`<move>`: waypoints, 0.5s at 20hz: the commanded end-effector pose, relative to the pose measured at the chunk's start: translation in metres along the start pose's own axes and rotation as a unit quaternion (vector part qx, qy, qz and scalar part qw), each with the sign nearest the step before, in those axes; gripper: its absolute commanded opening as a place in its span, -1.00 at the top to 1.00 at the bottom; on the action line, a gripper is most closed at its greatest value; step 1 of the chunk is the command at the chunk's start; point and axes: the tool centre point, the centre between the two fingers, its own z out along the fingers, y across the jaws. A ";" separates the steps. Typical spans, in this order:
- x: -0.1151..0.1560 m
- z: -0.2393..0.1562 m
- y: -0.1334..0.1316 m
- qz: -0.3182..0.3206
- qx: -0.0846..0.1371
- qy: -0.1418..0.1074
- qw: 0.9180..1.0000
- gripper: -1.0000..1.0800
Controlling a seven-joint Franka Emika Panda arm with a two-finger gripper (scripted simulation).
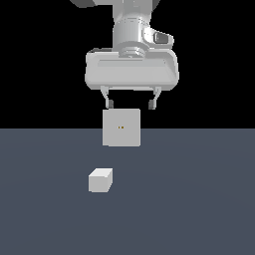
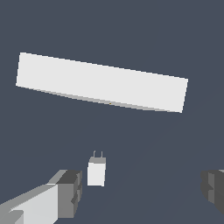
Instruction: Plug the charger into the wall socket.
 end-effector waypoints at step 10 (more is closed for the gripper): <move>-0.006 0.006 -0.003 0.002 -0.001 0.011 1.000 -0.92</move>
